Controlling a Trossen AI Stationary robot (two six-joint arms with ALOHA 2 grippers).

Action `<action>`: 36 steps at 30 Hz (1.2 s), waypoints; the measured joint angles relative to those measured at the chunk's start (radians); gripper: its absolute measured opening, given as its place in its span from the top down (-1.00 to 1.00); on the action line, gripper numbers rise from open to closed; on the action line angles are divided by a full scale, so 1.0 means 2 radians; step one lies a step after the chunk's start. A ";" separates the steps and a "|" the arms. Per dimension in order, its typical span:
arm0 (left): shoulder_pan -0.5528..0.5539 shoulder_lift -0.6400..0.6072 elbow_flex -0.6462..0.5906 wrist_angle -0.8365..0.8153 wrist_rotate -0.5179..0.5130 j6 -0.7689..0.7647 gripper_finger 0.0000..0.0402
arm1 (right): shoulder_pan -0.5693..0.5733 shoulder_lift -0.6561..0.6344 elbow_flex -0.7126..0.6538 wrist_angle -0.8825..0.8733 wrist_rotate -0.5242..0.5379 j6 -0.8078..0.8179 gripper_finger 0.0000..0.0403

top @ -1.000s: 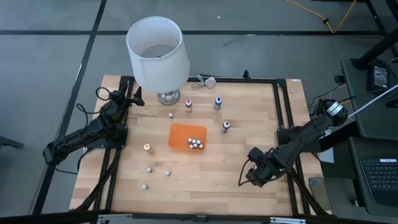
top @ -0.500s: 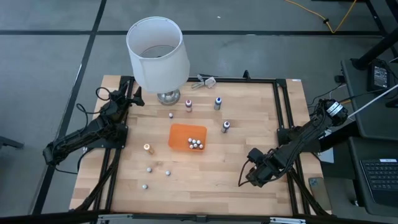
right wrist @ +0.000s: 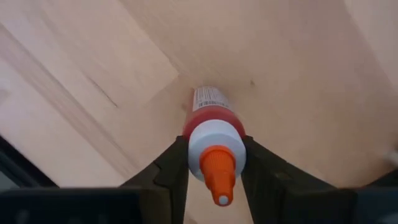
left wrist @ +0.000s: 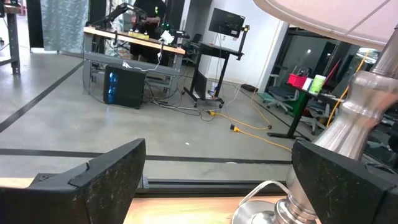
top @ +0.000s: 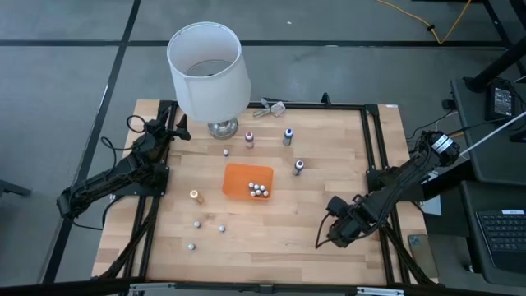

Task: Pick & Place food coloring
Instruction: Put the big orange food coloring bottle into the orange bin

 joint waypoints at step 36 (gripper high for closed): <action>0.000 0.000 0.000 0.000 0.000 0.000 -0.95 | -0.187 0.278 0.492 -0.184 -0.008 -0.447 0.37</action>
